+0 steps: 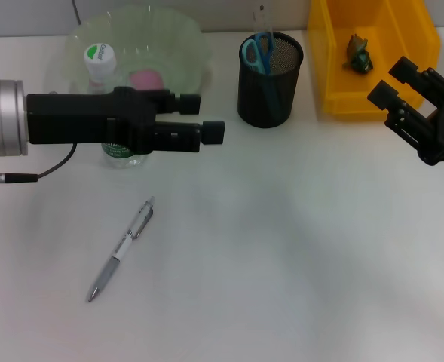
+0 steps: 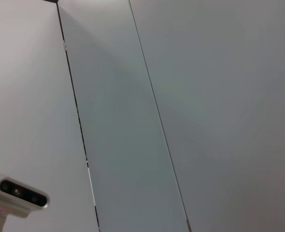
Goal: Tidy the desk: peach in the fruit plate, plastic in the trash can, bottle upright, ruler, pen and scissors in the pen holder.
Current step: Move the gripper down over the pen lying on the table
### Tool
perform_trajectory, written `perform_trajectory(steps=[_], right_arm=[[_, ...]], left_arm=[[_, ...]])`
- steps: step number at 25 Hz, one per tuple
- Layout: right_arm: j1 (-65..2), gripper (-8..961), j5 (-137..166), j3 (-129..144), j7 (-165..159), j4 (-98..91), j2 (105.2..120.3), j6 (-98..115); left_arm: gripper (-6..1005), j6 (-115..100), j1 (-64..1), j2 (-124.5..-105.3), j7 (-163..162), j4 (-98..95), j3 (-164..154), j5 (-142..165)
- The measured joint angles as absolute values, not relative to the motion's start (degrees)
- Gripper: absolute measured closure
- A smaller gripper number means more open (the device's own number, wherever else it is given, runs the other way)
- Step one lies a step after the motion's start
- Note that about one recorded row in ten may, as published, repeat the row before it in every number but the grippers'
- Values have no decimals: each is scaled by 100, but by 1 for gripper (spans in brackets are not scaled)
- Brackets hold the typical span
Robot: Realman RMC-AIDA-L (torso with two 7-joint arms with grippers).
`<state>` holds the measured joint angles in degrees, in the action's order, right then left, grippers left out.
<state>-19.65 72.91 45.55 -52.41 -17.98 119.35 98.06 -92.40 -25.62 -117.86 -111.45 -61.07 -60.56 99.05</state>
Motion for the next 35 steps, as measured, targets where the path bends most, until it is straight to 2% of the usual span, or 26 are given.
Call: perform_trajectory(steps=[7, 16, 35], right_arm=[[-2012, 337, 7303, 4593, -5238, -1778, 11936, 9756], [-2117, 337, 7304, 4633, -5238, -1735, 11936, 9657], [-2377, 337, 7259, 4630, -5019, -1566, 11939, 9359]], left_arm=[[165, -9248, -2858, -11793, -12460, -6667, -6065, 11154], [164, -9675, -3810, -11863, -14693, -7154, -6924, 13811], [169, -9331, -4048, -11911, -16133, -6743, -7370, 14518]])
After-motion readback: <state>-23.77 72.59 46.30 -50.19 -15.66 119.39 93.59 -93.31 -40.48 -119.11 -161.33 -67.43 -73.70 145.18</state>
